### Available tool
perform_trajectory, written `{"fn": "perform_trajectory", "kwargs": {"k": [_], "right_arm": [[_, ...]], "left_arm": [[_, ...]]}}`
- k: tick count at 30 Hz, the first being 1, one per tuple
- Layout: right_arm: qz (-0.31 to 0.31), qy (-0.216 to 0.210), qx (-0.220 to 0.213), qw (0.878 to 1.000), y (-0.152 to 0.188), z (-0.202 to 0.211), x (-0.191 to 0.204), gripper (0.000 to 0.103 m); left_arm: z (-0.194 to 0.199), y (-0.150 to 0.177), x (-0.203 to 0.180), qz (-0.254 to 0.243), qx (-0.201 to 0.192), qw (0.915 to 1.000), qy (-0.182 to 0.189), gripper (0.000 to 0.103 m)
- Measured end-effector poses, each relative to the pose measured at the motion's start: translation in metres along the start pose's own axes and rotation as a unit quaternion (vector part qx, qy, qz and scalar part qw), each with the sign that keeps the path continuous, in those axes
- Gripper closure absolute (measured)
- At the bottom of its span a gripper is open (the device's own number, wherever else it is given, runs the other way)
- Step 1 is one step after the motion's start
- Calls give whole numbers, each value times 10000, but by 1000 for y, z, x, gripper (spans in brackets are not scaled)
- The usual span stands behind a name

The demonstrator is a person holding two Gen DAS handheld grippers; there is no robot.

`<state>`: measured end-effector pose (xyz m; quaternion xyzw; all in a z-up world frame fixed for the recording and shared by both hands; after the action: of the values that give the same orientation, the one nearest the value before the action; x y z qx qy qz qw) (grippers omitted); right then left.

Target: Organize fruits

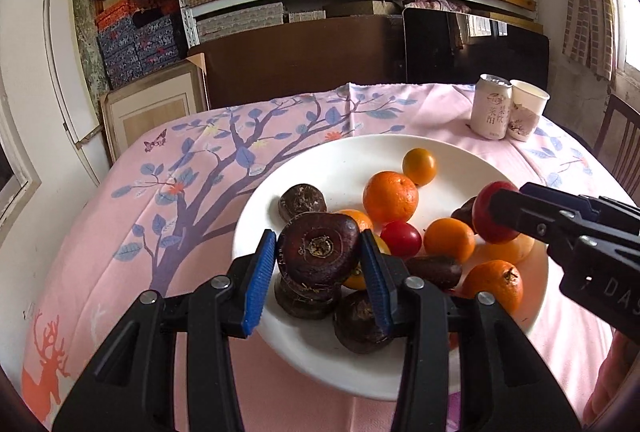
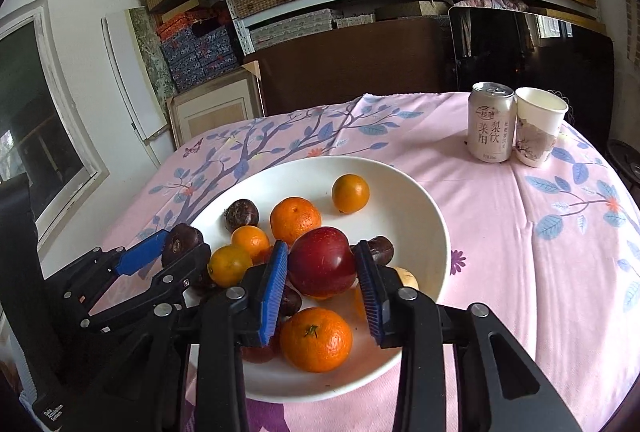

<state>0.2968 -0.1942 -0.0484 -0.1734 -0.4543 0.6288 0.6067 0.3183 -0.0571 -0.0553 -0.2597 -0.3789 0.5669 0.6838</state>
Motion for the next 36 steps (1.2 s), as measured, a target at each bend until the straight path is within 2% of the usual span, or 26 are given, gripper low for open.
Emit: {"fn": "perform_trajectory", "kwargs": {"k": [1, 3, 5, 7, 10, 14, 18, 21, 24, 27, 30, 32, 36], "right_arm": [[43, 21, -17, 10000, 1, -2, 1, 52], [126, 161, -67, 9998, 1, -2, -1, 40], [147, 259, -164, 9994, 0, 2, -3, 38], [110, 215, -203, 9995, 0, 8, -3, 38], [102, 197, -327, 9992, -2, 22, -2, 36], [203, 288, -571, 9977, -1, 48, 4, 30], [294, 365, -746, 9961, 13, 78, 12, 14], [400, 414, -767, 9954, 33, 95, 17, 8], [455, 534, -611, 9957, 58, 105, 18, 3], [447, 810, -269, 9953, 79, 108, 15, 4], [476, 667, -91, 9966, 90, 109, 20, 4], [495, 615, -140, 9968, 91, 113, 23, 4], [543, 644, -314, 9959, 90, 120, 26, 4]], "left_arm": [[-1, 2, 0, 16, -27, 10000, -15, 59], [-3, 3, 0, -24, -28, 10000, -84, 56], [-2, 4, -2, -49, -62, 9999, -94, 38], [4, 3, -2, -90, -187, 9995, -219, 26], [17, 2, -3, -147, -328, 9990, -250, 24], [43, 6, 1, -89, -499, 9984, -268, 11], [72, 18, 8, 38, -589, 9979, -255, 7], [86, 37, 14, 162, -460, 9986, -209, 5], [98, 54, 22, 286, -375, 9984, -298, 5], [112, 60, 32, 427, -487, 9966, -508, 5], [123, 61, 33, 362, -654, 9948, -695, 5], [127, 63, 28, 287, -667, 9954, -622, 5], [128, 64, 18, 277, -555, 9978, -228, 5]]}}
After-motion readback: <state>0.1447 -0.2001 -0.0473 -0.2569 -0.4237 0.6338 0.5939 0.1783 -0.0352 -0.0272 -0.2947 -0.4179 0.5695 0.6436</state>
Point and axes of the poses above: each gripper's, at about its wrist camera, not at the fingertips, and z roughly against the way its jaws point, x to its left, y to its underside, the point moved 9 cm from there along -z, roughly the way its jaws point, and after that the axes turned 9 degrees about -y, right-handed, at the moved point
